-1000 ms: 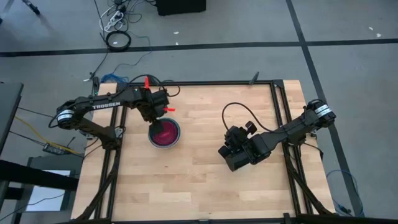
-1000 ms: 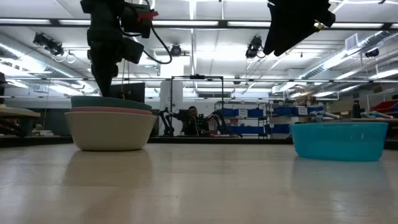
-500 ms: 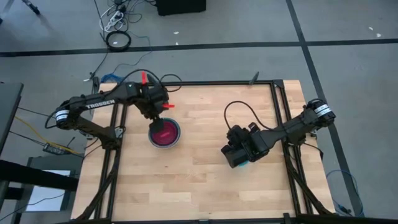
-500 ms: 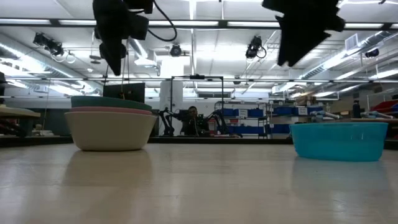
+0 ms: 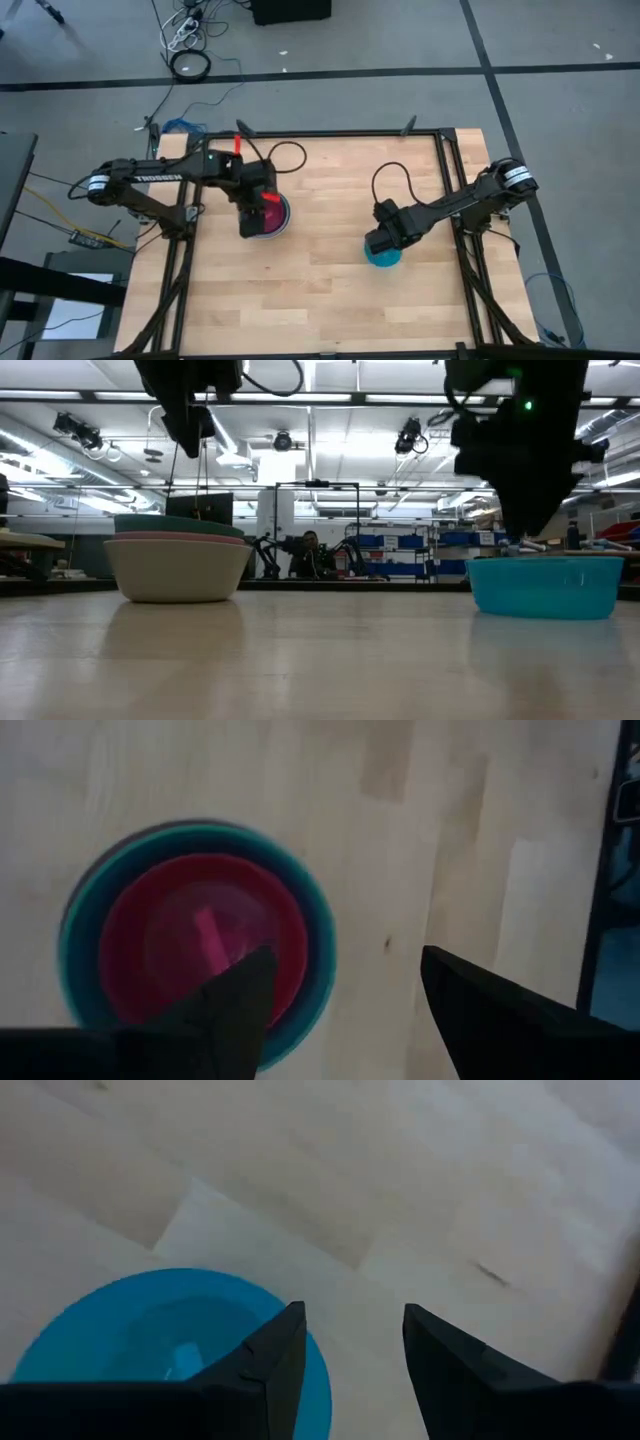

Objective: Nest bowls inside each other
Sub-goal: Stack the blue bowl on top of the red bowl

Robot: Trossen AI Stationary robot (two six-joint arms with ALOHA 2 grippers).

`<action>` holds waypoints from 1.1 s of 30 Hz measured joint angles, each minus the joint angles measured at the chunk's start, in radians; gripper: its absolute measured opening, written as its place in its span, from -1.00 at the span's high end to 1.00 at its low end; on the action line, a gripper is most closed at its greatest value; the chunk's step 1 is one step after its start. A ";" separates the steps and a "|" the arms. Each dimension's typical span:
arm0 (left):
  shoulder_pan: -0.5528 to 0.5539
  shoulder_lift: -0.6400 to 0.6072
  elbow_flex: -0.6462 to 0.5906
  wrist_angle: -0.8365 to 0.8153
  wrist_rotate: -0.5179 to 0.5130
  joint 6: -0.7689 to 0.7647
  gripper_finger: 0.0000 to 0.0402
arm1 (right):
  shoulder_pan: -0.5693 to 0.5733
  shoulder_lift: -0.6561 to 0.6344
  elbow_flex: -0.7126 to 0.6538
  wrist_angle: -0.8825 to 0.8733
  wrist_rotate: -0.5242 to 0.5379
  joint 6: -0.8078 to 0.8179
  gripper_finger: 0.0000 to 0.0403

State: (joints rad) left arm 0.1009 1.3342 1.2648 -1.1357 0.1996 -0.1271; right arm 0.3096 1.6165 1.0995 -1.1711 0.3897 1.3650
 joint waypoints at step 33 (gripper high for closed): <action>-0.051 0.000 -0.001 0.077 -0.075 -0.039 -0.29 | 0.023 0.000 -0.180 0.310 -0.076 -0.003 0.22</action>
State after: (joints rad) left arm 0.0502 1.3342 1.2640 -1.0584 0.1246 -0.1658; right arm 0.3324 1.6161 0.9199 -0.8615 0.3135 1.3616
